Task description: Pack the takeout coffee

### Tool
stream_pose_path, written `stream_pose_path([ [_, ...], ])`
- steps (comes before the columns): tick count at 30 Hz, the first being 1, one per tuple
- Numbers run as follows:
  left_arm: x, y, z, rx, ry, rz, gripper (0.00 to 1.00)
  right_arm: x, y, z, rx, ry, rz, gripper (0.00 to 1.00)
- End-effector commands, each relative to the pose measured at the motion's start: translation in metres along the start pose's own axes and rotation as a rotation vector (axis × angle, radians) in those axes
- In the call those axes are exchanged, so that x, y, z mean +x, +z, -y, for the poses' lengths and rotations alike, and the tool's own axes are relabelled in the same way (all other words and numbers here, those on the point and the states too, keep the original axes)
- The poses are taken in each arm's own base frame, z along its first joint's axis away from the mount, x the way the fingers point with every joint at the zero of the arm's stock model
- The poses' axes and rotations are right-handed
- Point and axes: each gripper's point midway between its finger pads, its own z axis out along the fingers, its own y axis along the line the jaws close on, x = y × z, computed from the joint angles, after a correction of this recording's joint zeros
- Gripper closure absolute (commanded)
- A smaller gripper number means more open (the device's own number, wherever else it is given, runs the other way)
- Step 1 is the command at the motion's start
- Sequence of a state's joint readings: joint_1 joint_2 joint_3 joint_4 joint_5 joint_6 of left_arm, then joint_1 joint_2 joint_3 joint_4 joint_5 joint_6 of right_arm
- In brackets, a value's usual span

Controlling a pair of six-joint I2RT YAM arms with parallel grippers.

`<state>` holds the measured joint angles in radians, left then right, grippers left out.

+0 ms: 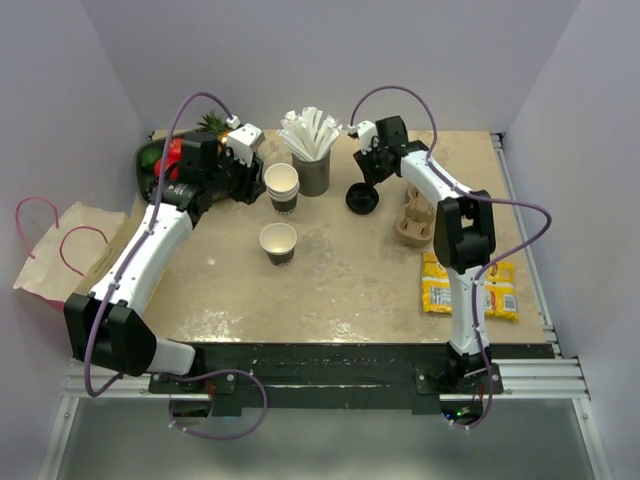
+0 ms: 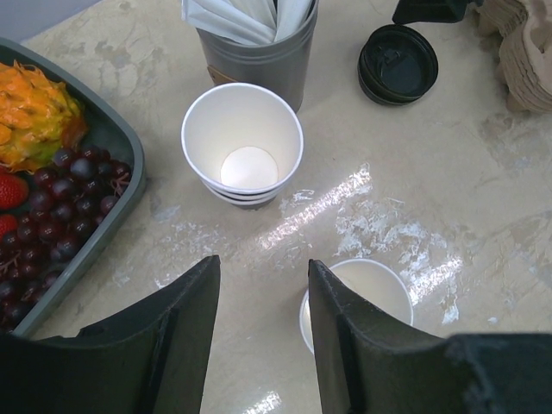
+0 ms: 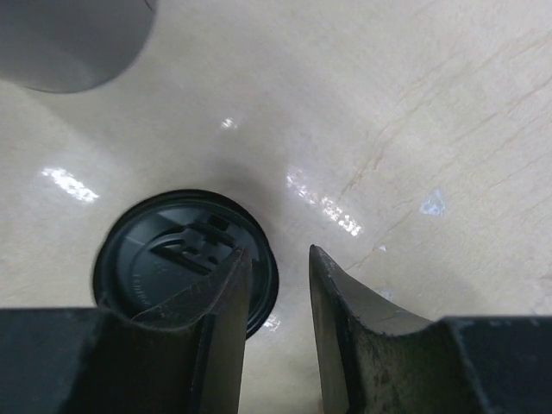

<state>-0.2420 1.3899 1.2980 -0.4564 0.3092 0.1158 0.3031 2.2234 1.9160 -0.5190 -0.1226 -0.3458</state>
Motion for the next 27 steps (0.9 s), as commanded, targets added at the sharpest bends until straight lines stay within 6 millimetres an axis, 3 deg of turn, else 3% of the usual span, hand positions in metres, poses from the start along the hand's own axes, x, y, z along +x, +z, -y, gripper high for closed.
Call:
stream_pose_path([
  [1, -0.019, -0.001, -0.010, -0.023, 0.016, 0.046, 0.50, -0.005, -0.003, 0.006, -0.029, 0.019, 0.006, 0.64],
  [14, -0.016, 0.001, -0.011, -0.018, 0.016, 0.037, 0.50, 0.015, 0.008, 0.000, -0.059, 0.034, -0.052, 0.69],
  [27, -0.015, 0.004, -0.011, -0.011, 0.011, 0.035, 0.50, 0.024, 0.013, 0.006, -0.065, 0.070, -0.069, 0.73],
])
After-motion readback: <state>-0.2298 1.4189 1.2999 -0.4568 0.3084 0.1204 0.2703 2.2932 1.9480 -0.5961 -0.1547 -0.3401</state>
